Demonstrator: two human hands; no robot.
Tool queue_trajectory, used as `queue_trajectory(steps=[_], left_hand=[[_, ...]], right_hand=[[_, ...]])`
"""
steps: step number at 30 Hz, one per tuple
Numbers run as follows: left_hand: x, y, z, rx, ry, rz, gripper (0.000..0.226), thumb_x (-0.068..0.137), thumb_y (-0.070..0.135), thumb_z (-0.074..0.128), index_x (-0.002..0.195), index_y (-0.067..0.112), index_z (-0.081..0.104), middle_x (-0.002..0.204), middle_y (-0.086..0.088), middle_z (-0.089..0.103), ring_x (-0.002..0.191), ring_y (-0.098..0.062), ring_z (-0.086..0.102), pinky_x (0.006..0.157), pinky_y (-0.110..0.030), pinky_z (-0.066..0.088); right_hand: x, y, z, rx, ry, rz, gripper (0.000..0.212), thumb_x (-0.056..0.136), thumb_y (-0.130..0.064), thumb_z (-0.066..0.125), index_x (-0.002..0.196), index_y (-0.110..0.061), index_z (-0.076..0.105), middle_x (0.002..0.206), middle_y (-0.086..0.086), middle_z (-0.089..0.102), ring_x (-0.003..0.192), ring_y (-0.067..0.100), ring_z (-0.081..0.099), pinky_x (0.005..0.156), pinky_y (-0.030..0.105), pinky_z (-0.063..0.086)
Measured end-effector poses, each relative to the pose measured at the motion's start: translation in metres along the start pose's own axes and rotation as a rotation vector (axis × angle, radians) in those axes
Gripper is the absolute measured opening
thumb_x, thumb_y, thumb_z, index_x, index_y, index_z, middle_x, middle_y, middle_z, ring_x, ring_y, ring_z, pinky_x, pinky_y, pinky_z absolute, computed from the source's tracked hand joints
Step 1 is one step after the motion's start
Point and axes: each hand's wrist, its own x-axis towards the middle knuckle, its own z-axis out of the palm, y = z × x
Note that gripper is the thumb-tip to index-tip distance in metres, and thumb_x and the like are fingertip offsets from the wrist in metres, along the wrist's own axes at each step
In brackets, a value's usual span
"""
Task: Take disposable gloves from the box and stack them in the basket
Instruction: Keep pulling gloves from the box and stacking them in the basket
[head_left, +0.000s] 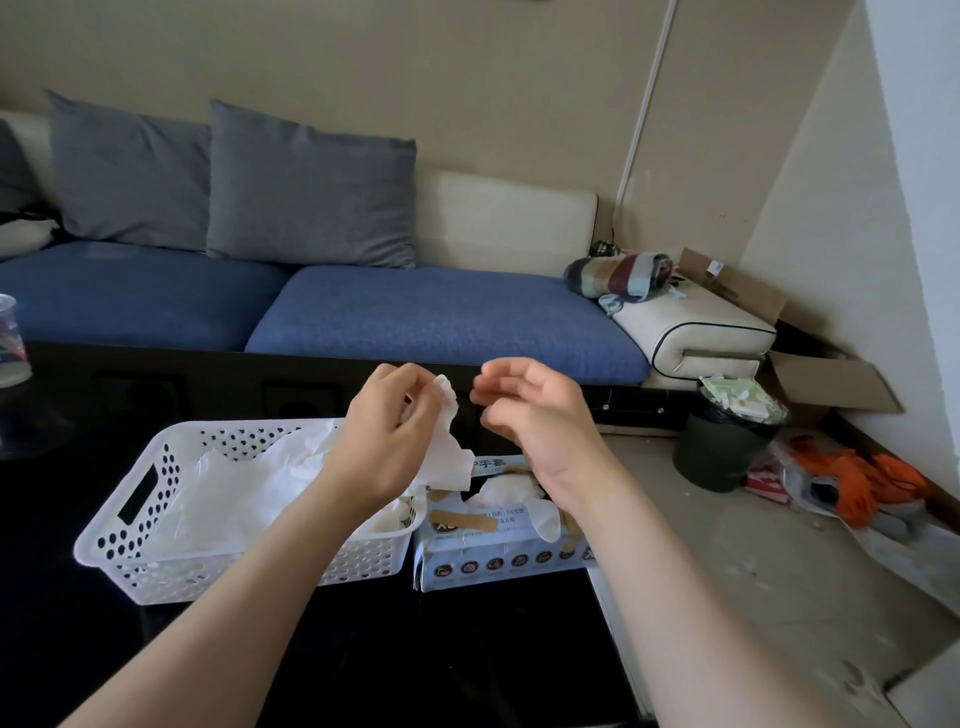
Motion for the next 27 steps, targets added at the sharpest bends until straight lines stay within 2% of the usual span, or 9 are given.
queue_trajectory(steps=[3, 5, 7, 9, 13, 17, 20, 24, 27], left_hand=[[-0.0017, 0.0022, -0.0005, -0.027, -0.097, 0.039, 0.027, 0.109, 0.031, 0.050, 0.089, 0.034, 0.067, 0.093, 0.006, 0.064, 0.084, -0.007, 0.058, 0.070, -0.020, 0.042], [-0.0027, 0.0036, -0.0011, -0.080, -0.131, 0.054, 0.027, 0.110, 0.029, 0.050, 0.091, 0.028, 0.069, 0.087, 0.004, 0.069, 0.077, -0.013, 0.060, 0.065, -0.021, 0.044], [-0.0022, 0.0025, -0.0013, -0.088, -0.104, 0.065, 0.025, 0.110, 0.023, 0.049, 0.093, 0.024, 0.068, 0.085, 0.007, 0.070, 0.075, -0.014, 0.061, 0.064, -0.024, 0.046], [-0.0002, -0.0010, -0.0015, -0.064, -0.046, 0.070, 0.023, 0.110, 0.021, 0.048, 0.098, 0.024, 0.067, 0.085, 0.009, 0.069, 0.075, -0.011, 0.061, 0.064, -0.027, 0.048], [0.0017, -0.0029, -0.0033, -0.027, -0.035, 0.060, 0.011, 0.106, 0.035, 0.058, 0.102, 0.030, 0.067, 0.083, 0.006, 0.067, 0.073, -0.010, 0.060, 0.060, -0.026, 0.047], [0.0013, 0.0004, -0.0046, 0.023, -0.006, 0.067, 0.010, 0.102, 0.037, 0.064, 0.096, 0.030, 0.069, 0.087, 0.010, 0.069, 0.083, -0.009, 0.062, 0.067, -0.022, 0.049], [0.0012, 0.0018, -0.0031, 0.024, 0.034, 0.084, 0.013, 0.106, 0.031, 0.059, 0.098, 0.024, 0.066, 0.091, 0.009, 0.065, 0.082, -0.006, 0.059, 0.066, -0.014, 0.045], [0.0029, 0.0005, -0.0031, -0.016, 0.081, 0.028, 0.018, 0.109, 0.032, 0.053, 0.098, 0.020, 0.062, 0.084, 0.004, 0.064, 0.075, -0.012, 0.058, 0.063, -0.027, 0.045], [0.0036, 0.0015, -0.0054, -0.044, 0.155, 0.008, 0.018, 0.110, 0.032, 0.051, 0.098, 0.022, 0.060, 0.084, 0.005, 0.065, 0.073, -0.009, 0.057, 0.059, -0.019, 0.043]], right_hand=[[-0.0025, 0.0047, 0.0058, -0.155, -0.173, -0.116, 0.051, 0.089, 0.014, 0.067, 0.125, -0.021, 0.070, 0.118, -0.001, 0.078, 0.115, 0.010, 0.073, 0.100, 0.031, 0.059], [-0.0017, 0.0069, 0.0090, -0.239, -0.195, -0.149, 0.041, 0.094, -0.002, 0.076, 0.127, -0.026, 0.070, 0.112, -0.004, 0.080, 0.110, 0.008, 0.074, 0.095, 0.028, 0.061], [-0.0014, 0.0070, 0.0113, -0.300, -0.133, -0.166, 0.024, 0.096, -0.018, 0.080, 0.117, -0.026, 0.075, 0.099, -0.005, 0.080, 0.097, 0.007, 0.076, 0.084, 0.019, 0.060], [-0.0005, 0.0066, 0.0105, -0.348, -0.038, -0.166, 0.012, 0.093, -0.021, 0.083, 0.104, -0.022, 0.078, 0.088, -0.004, 0.080, 0.085, 0.009, 0.076, 0.074, 0.012, 0.056], [0.0011, 0.0093, 0.0064, -0.428, -0.021, -0.216, 0.010, 0.092, -0.030, 0.084, 0.094, -0.022, 0.080, 0.082, -0.005, 0.079, 0.080, 0.010, 0.076, 0.076, 0.019, 0.060], [0.0005, 0.0064, 0.0074, -0.433, -0.056, -0.221, 0.009, 0.096, -0.027, 0.079, 0.092, -0.019, 0.080, 0.076, -0.006, 0.076, 0.074, 0.009, 0.072, 0.074, 0.006, 0.050], [0.0009, 0.0059, 0.0060, -0.498, -0.128, -0.190, 0.024, 0.098, -0.025, 0.075, 0.076, -0.016, 0.076, 0.055, -0.015, 0.056, 0.056, 0.002, 0.050, 0.061, 0.018, 0.042], [-0.0005, 0.0038, 0.0051, -0.509, -0.175, -0.168, 0.035, 0.095, -0.021, 0.074, 0.062, -0.012, 0.064, 0.055, -0.007, 0.046, 0.057, 0.007, 0.041, 0.064, 0.034, 0.042], [-0.0014, 0.0020, 0.0026, -0.518, -0.156, -0.151, 0.039, 0.093, -0.018, 0.072, 0.057, -0.012, 0.058, 0.054, -0.007, 0.043, 0.058, 0.010, 0.040, 0.096, 0.049, 0.045]])
